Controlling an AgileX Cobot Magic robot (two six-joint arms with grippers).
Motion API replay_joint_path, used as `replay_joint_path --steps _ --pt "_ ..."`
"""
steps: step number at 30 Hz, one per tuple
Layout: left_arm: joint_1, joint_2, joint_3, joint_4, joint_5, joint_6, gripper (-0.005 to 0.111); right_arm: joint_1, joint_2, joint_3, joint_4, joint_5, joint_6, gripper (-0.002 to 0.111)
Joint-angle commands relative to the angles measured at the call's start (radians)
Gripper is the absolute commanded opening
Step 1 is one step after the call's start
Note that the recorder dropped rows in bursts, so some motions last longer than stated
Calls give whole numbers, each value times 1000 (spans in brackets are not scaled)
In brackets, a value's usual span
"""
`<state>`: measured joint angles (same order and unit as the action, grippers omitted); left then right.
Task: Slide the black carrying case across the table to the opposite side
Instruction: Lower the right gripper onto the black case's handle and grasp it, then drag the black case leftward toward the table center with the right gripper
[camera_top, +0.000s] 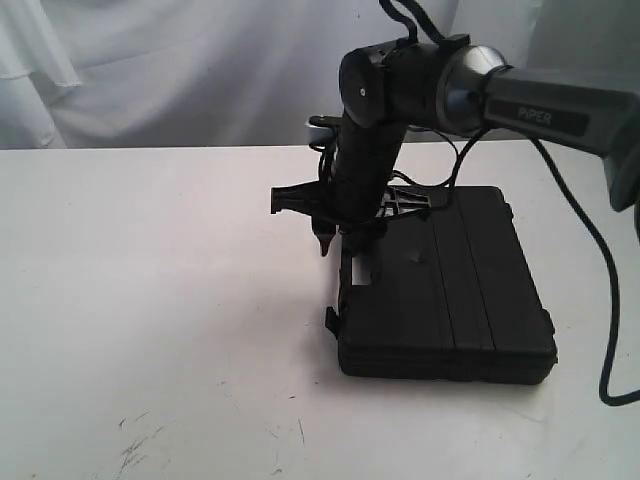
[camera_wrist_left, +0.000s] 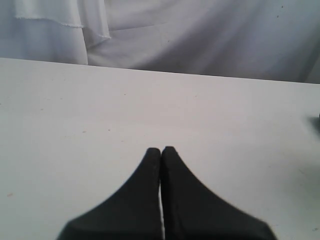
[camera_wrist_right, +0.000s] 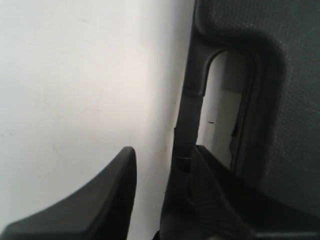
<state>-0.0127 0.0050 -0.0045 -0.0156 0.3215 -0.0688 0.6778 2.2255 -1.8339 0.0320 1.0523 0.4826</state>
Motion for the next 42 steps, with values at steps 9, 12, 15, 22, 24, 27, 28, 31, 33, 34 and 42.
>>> replay_joint_path --steps 9,12,15,22,24,27,28,31,33,34,42 --pt "3 -5 5 0 -8 -2 0 0 66 -9 -32 2 49 35" --pt "3 -5 5 0 -8 -2 0 0 72 -9 -32 0 56 35" --pt "3 -5 5 0 -8 -2 0 0 72 -9 -32 2 60 35" --pt "3 -5 5 0 -8 -2 0 0 82 -9 -32 3 70 33" --pt "3 -5 5 0 -8 -2 0 0 92 -9 -32 7 70 33" --pt "3 -5 5 0 -8 -2 0 0 94 -9 -32 -2 70 31" --pt "3 -5 5 0 -8 -2 0 1 94 -9 -32 -2 70 27" --pt "3 -5 5 0 -8 -2 0 20 94 -9 -32 7 70 5" --pt "3 -5 5 0 -8 -2 0 40 94 -9 -32 7 70 0" --pt "3 -5 5 0 -8 -2 0 48 94 -9 -26 3 70 0" --pt "3 -5 5 0 -8 -2 0 123 94 -9 9 -63 130 0"
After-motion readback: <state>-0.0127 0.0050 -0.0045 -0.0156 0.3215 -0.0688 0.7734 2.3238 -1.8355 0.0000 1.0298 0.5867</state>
